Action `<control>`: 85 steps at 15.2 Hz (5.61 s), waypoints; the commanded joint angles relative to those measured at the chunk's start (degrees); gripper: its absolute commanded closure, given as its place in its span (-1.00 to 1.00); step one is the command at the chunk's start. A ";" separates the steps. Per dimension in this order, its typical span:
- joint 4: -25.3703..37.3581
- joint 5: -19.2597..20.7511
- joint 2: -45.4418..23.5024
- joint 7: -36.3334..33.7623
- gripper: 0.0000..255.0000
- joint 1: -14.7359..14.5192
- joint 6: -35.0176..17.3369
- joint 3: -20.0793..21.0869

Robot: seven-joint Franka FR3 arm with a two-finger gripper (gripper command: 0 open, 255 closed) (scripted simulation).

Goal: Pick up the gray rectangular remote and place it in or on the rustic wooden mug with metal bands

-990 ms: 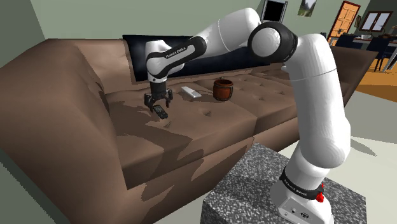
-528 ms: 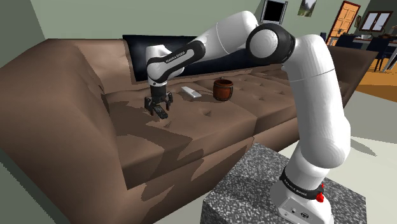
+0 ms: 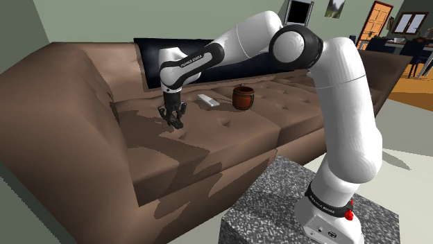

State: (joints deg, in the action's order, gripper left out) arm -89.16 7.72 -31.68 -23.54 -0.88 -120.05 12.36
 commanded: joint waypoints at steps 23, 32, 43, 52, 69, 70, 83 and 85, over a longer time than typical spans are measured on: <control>7.22 -1.18 3.99 0.86 1.00 0.13 11.87 0.57; 13.10 -1.45 4.70 1.15 1.00 -0.13 18.42 0.74; 23.21 -1.34 3.68 1.41 1.00 -0.89 27.49 0.82; 11.03 -3.71 12.27 10.73 1.00 7.27 23.55 -1.36; 4.89 -6.18 16.77 31.96 1.00 21.42 21.43 -8.68; 5.26 -6.27 16.51 33.19 1.00 22.21 21.52 -9.12; 8.57 -7.16 12.09 43.57 1.00 29.00 20.27 -12.71; 6.96 -7.16 12.13 43.56 1.00 29.00 18.70 -12.71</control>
State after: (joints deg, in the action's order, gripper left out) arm -81.50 0.56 -19.51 20.05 28.14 -100.58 -0.37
